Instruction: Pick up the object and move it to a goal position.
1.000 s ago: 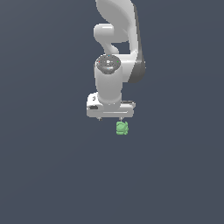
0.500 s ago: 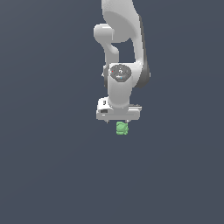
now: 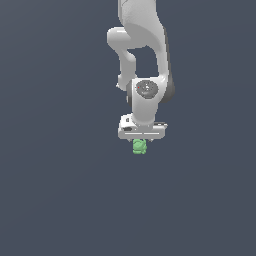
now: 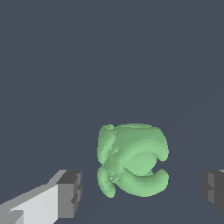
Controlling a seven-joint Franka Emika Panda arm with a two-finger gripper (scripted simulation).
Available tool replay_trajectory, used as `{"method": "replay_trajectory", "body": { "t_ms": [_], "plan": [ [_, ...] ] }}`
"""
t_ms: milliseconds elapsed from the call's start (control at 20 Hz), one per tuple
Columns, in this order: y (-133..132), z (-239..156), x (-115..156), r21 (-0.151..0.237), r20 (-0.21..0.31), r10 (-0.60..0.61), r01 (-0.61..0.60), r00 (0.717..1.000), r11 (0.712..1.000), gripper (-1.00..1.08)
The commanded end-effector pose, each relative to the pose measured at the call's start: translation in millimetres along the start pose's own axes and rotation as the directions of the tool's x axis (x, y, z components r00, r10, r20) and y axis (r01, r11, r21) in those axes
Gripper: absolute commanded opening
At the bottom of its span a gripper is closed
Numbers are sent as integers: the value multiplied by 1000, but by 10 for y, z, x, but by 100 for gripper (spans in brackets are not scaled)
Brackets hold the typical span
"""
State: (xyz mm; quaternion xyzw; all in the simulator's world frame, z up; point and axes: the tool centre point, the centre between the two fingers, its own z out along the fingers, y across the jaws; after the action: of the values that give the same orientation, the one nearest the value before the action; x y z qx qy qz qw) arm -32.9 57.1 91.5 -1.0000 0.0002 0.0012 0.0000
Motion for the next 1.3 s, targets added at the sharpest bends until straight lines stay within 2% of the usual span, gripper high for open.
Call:
{"method": "replay_trajectory", "body": {
  "t_ms": [0, 250, 700, 950, 1000, 1250],
  "plan": [
    [-14, 18, -6, 0, -2, 1, -1, 1000, 1000, 100],
    [-9, 64, -6, 0, -1, 0, 0, 1000, 1000, 100],
    [-14, 452, -18, 0, -2, 0, 0, 1000, 1000, 100],
    [-15, 517, -9, 0, -2, 1, -1, 1000, 1000, 100],
    [-15, 517, -9, 0, -2, 1, -1, 1000, 1000, -100],
    [-15, 517, -9, 0, -2, 1, -1, 1000, 1000, -100]
  ]
}}
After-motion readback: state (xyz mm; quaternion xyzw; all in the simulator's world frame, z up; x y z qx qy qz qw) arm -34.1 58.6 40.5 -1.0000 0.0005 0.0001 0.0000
